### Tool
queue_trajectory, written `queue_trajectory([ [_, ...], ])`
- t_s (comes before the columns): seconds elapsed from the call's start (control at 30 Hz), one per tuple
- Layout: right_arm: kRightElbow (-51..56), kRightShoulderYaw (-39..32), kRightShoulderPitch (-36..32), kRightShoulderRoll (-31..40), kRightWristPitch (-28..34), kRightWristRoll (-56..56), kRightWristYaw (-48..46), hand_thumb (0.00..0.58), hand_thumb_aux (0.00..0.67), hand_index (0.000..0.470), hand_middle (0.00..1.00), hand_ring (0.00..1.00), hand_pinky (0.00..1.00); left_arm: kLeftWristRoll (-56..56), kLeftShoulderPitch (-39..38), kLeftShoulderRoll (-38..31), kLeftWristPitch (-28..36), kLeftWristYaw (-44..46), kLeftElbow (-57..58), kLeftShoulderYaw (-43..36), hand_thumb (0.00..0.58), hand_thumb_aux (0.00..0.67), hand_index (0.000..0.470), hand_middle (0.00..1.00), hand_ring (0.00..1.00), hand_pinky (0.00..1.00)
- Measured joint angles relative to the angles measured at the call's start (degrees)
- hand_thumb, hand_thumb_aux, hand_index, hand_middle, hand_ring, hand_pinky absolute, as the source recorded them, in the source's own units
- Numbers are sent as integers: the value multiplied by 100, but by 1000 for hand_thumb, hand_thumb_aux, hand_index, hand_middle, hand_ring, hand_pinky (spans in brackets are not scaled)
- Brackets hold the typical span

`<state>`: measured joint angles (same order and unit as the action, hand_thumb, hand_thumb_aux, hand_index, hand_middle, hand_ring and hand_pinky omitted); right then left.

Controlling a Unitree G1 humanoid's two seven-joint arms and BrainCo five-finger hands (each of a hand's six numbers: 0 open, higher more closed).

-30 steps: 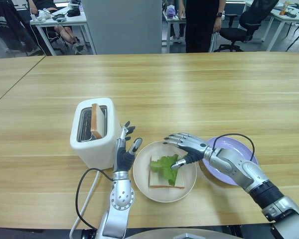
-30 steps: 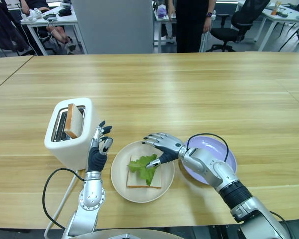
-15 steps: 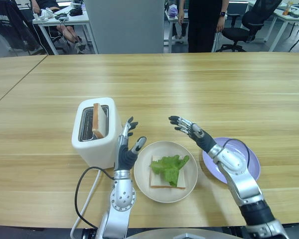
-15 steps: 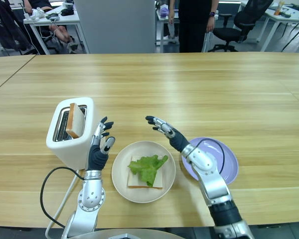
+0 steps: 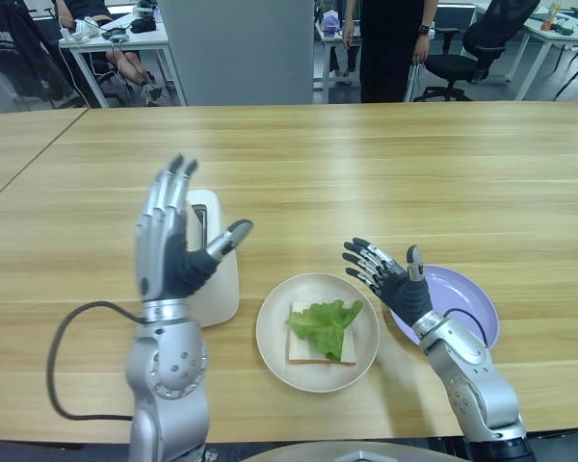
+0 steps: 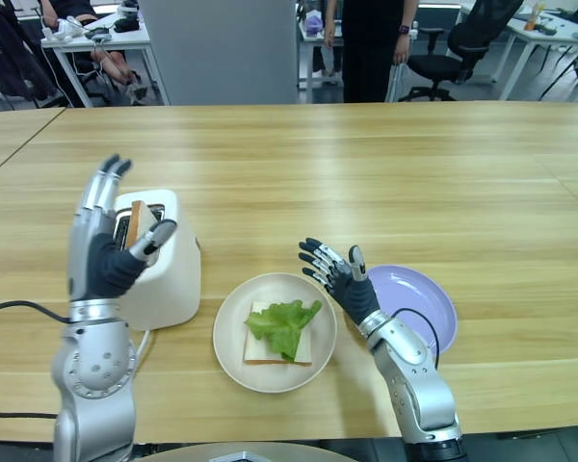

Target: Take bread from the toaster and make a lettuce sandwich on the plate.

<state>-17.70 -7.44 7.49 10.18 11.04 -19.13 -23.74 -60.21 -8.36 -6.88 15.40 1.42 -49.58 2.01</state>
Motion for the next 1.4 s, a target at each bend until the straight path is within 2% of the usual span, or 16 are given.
queue_trajectory([
  [0.2, 0, -60, 80, -69, -107, 82, 57, 0, 0, 0, 0, 0, 0, -834, -251, -203, 442, 350, 353, 667, 0, 0, 0, 114, 114, 114],
  [0.43, 1, -68, 81, -92, -115, 83, 63, 0, 0, 0, 0, 0, 0, -1250, -458, -140, 686, 539, 1238, 596, 0, 0, 0, 106, 106, 106],
  [0.87, 109, -30, 94, -103, -208, 89, 74, 0, 0, 0, 0, 0, 0, -1251, -3, -123, 948, 556, 2039, 286, 0, 0, 0, 86, 86, 86],
  [0.9, 120, -10, 93, -103, -215, 89, 77, 0, 0, 0, 0, 0, 0, -1248, -2, -115, 965, 555, 2083, 257, 152, 95, 65, 86, 86, 86],
  [0.93, 147, 24, 84, -102, -222, 89, 78, 0, 0, 0, 0, 0, 0, -1246, 1, -111, 992, 536, 2128, 218, 460, 365, 251, 98, 98, 98],
  [0.97, 165, 57, 65, -100, -228, 90, 82, 0, 0, 0, 0, 0, 0, -1247, 5, -108, 1010, 516, 2170, 197, 509, 436, 299, 94, 94, 94],
  [1.0, 191, 71, 41, -100, -244, 90, 82, 0, 0, 0, 0, 0, 0, -1248, 8, -109, 1034, 497, 2203, 186, 558, 539, 370, 98, 98, 98],
  [1.03, 227, 76, 25, -100, -263, 91, 83, 0, 0, 0, 0, 0, 0, -1248, 15, -111, 1054, 483, 2220, 168, 580, 670, 460, 98, 98, 98],
  [1.4, 438, 95, -32, -107, -378, 99, 101, 0, 0, 0, 0, 0, 0, -1190, 120, -119, 1118, 361, 2225, -13, 580, 670, 460, 102, 102, 102],
])
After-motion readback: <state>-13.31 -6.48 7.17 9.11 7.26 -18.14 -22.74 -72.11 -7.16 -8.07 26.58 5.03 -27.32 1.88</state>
